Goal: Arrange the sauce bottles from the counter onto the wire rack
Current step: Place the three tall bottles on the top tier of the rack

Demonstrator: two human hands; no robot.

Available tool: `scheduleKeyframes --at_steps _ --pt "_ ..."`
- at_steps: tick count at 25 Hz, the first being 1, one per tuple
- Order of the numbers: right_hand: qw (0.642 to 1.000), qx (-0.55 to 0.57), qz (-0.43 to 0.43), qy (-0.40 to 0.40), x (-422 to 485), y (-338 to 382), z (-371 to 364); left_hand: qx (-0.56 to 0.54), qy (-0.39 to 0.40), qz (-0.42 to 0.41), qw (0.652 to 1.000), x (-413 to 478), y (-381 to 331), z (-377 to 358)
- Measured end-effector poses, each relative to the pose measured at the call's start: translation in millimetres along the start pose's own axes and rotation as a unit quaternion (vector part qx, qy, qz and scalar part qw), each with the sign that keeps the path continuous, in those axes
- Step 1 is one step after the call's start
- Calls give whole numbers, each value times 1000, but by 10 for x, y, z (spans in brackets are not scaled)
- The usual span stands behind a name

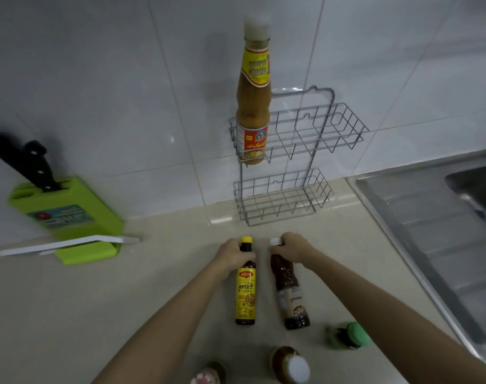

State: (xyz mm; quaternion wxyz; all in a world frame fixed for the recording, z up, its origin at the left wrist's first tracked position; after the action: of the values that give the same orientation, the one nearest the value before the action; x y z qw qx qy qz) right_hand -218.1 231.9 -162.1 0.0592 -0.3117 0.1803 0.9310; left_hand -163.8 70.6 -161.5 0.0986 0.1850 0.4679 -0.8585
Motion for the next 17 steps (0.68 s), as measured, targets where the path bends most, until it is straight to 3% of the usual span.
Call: scheduleKeyframes --at_steps 5,11,17 --pt "995 94 21 -21 -213 8 231 57 -22 -131 989 -146 -417 300" --pt "963 183 92 -174 -848 91 1021 181 -75 -221 955 -553 -1089 572" --pt "899 253 179 -310 -1724 272 2245 216 -132 -317 914 -1049 -2380 1008"
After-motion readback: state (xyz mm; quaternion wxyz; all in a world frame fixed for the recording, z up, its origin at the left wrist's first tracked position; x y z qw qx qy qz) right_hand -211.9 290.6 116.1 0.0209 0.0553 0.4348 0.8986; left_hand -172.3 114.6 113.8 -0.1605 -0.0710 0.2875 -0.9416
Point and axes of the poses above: each hand's wrist, its own x-axis towards the middle knuckle, its own z-axis out of the back of the hand, y = z × x, the point moved 10 cm from there along x, towards the middle knuckle, and after that the axes turned 13 degrees about -z, right-handed, at the moved point
